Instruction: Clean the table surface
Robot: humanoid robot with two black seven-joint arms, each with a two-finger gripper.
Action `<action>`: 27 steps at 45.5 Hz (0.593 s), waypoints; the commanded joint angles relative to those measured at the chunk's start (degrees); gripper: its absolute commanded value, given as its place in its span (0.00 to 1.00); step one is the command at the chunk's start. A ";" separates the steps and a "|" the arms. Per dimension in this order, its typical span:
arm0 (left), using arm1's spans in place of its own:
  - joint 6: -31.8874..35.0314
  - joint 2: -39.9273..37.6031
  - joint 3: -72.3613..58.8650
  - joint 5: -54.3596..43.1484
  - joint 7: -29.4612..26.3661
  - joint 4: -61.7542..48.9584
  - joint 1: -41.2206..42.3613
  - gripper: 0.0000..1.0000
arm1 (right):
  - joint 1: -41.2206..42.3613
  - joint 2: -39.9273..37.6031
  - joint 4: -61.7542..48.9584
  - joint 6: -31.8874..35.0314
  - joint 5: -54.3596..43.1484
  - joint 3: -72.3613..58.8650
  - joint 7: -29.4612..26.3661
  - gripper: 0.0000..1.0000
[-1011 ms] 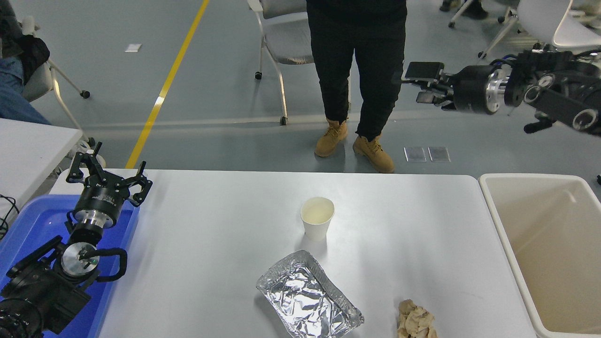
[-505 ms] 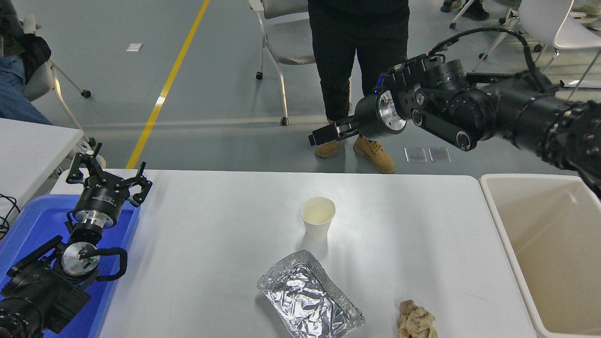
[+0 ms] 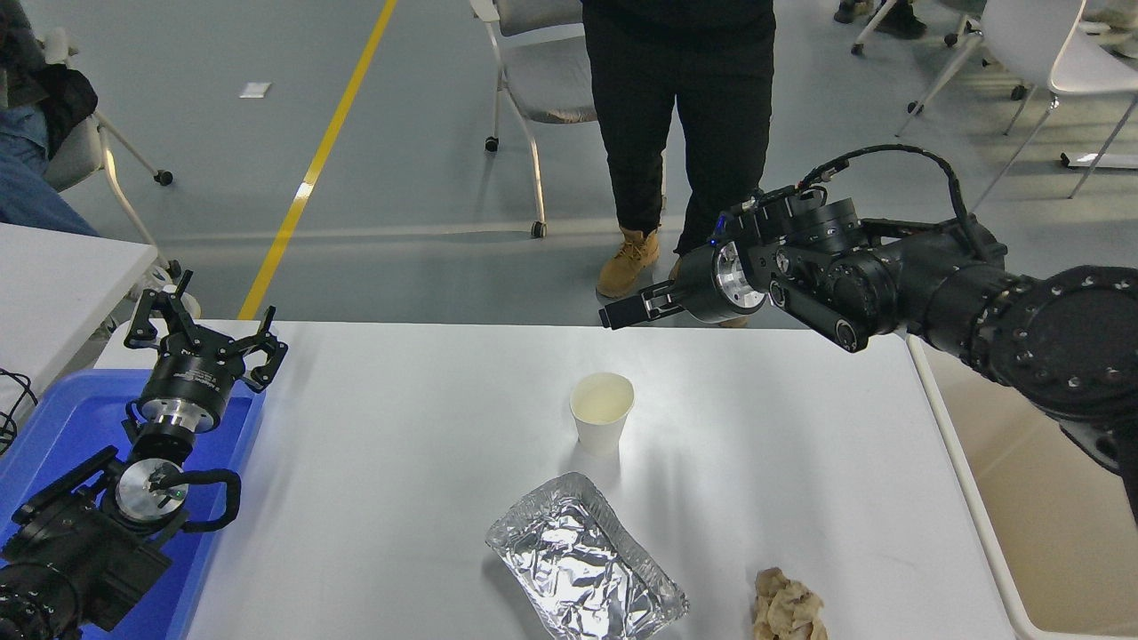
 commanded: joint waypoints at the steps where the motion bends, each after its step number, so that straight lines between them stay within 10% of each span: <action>1: -0.06 0.00 0.00 0.00 -0.03 -0.05 0.00 1.00 | -3.25 0.17 0.93 -3.16 -0.04 0.24 0.02 0.96; 27: -0.06 0.00 0.00 0.00 -0.03 0.04 0.00 1.00 | -10.28 0.17 2.77 -9.40 -0.04 0.68 0.10 0.96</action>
